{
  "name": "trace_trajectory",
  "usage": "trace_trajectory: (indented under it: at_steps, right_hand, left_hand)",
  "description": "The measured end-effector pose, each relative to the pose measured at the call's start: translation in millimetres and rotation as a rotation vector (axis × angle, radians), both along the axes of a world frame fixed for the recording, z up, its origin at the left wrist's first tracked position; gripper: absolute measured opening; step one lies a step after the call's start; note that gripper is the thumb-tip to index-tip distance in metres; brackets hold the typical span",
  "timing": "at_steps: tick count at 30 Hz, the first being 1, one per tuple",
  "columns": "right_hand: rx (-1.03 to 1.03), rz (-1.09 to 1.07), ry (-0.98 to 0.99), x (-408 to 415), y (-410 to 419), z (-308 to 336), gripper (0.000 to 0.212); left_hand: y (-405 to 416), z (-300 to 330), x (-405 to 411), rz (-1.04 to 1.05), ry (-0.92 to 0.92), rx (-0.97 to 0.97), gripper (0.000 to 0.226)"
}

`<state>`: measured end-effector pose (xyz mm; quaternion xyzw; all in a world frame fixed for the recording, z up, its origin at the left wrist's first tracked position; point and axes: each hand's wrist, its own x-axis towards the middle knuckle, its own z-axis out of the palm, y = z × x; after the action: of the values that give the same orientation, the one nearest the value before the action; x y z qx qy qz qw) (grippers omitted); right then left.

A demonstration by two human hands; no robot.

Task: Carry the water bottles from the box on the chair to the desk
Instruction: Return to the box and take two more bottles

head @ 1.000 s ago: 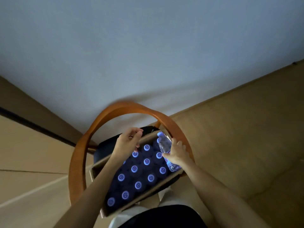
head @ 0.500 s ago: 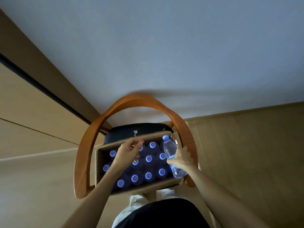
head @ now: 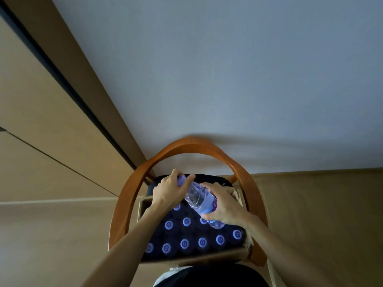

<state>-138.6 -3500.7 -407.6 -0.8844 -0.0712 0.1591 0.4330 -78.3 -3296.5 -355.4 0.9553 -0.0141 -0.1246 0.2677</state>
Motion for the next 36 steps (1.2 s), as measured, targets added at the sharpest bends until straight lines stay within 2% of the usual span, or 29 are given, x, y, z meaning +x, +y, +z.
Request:
trace_trajectory:
  at_steps: [2, 6, 10, 13, 16, 18, 22, 27, 29, 32, 34, 36]
  right_hand:
    - [0.029, 0.049, -0.001, 6.5, 6.0, 6.3, 0.090]
    - [0.083, 0.082, 0.011, 14.7, 16.6, 13.4, 0.090]
    - [0.074, 0.111, 0.069, 24.0, 19.5, 15.4, 0.100]
    - [-0.030, 0.098, 0.199, 31.4, 8.7, 3.8, 0.091]
    - [-0.216, 0.018, 0.387, 31.1, -7.4, -21.9, 0.059]
    - [-0.344, 0.027, 0.453, 27.6, -15.8, -40.8, 0.046]
    - [-0.510, 0.102, 0.575, 17.1, -22.3, -64.1, 0.051]
    - [-0.657, 0.249, 0.550, 4.7, -13.7, -82.3, 0.049]
    - [-0.642, 0.306, 0.576, 1.6, -13.1, -89.1, 0.044]
    - [-0.535, 0.261, 0.624, 0.4, -17.4, -96.0, 0.030]
    - [-0.500, 0.202, 0.595, -0.8, -19.9, -97.3, 0.023]
    - [-0.499, 0.154, 0.522, -0.7, -21.1, -93.5, 0.026]
  left_hand:
    - [0.9, 4.8, 3.6, 0.022, -0.026, 0.001, 0.048]
    - [5.1, 10.1, 7.8, 0.075, -0.116, -0.124, 0.034]
    - [9.2, 19.8, 11.9, 0.102, -0.221, -0.151, 0.036]
    - [17.3, 25.4, 12.7, 0.099, -0.268, -0.086, 0.036]
    - [32.3, 25.3, 13.8, 0.122, -0.279, -0.080, 0.029]
    - [41.5, 24.8, 13.8, 0.169, -0.299, -0.087, 0.029]
    - [51.5, 26.6, 7.8, 0.224, -0.327, -0.079, 0.027]
    - [51.4, 29.0, -4.3, 0.314, -0.370, -0.095, 0.040]
    - [48.3, 29.7, -12.2, 0.351, -0.395, -0.106, 0.044]
    - [42.3, 30.6, -24.8, 0.392, -0.410, -0.116, 0.045]
    - [39.7, 30.9, -32.7, 0.414, -0.407, -0.109, 0.045]
    - [37.8, 31.0, -40.5, 0.434, -0.394, -0.092, 0.043]
